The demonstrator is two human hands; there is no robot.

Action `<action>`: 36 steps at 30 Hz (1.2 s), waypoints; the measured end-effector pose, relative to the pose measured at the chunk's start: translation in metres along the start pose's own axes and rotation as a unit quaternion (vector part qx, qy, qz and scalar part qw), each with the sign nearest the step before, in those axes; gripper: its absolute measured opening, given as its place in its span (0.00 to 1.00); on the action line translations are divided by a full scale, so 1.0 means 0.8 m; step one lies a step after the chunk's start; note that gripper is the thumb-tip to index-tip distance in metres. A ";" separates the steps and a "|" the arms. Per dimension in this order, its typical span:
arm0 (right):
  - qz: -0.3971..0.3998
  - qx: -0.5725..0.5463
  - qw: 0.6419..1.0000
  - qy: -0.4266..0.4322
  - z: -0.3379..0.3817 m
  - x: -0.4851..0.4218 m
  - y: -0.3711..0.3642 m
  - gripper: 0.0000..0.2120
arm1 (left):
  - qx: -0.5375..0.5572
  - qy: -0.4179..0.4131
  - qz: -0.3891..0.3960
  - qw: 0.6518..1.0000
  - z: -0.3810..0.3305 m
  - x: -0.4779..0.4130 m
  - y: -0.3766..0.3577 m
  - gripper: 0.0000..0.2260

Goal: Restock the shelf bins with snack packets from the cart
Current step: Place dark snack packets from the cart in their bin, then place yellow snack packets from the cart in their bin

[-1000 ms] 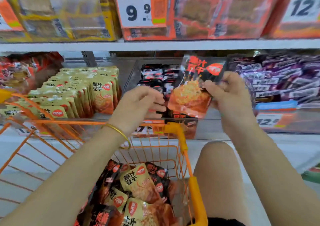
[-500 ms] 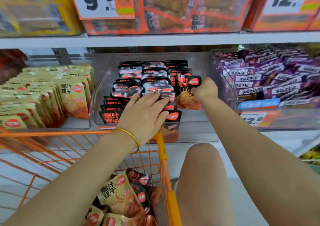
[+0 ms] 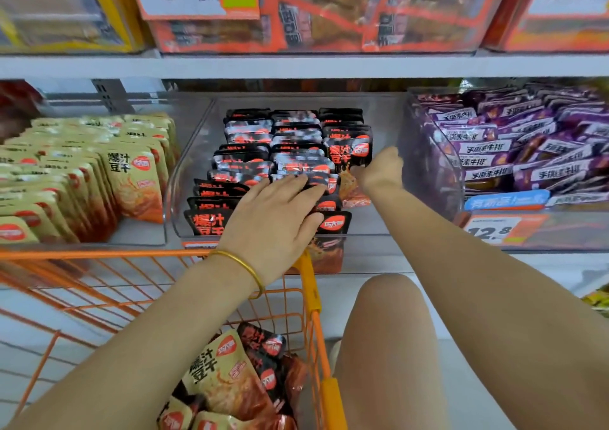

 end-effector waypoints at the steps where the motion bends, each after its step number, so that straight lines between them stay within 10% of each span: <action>1: 0.002 -0.004 1.000 0.000 0.001 0.005 0.003 0.28 | 0.022 -0.012 -0.019 0.999 0.000 0.002 0.006 0.31; 9: -0.127 -0.039 0.968 0.215 0.046 0.111 0.072 0.12 | 0.070 -0.087 -0.154 0.982 0.019 0.096 0.070 0.13; 14: 0.091 -0.067 0.907 0.405 0.092 0.276 0.033 0.11 | 0.058 -0.004 -0.048 0.997 0.081 0.166 0.049 0.14; 18: 0.338 0.178 0.798 0.466 0.101 0.350 -0.079 0.08 | 0.054 0.108 0.051 0.991 0.124 0.187 0.014 0.12; 24: 0.347 0.495 0.623 0.497 0.070 0.365 -0.201 0.06 | 0.075 0.207 0.108 0.970 0.160 0.204 -0.007 0.11; 32: 0.396 0.491 0.610 0.480 0.062 0.356 -0.198 0.07 | 0.153 0.243 0.084 0.954 0.162 0.203 0.003 0.10; 36: 0.424 0.360 0.677 0.482 0.103 0.351 -0.131 0.08 | 0.274 0.253 0.110 0.921 0.154 0.201 0.006 0.09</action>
Point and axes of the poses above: each hand's wrist, its own x-axis away from the middle knuckle, its own y-axis out of the back of the hand, z = x × y, the point moved 7 cm from there along -x, towards the middle knuckle, and after that the axes turned 11 degrees about x, right-handed, at the moved point
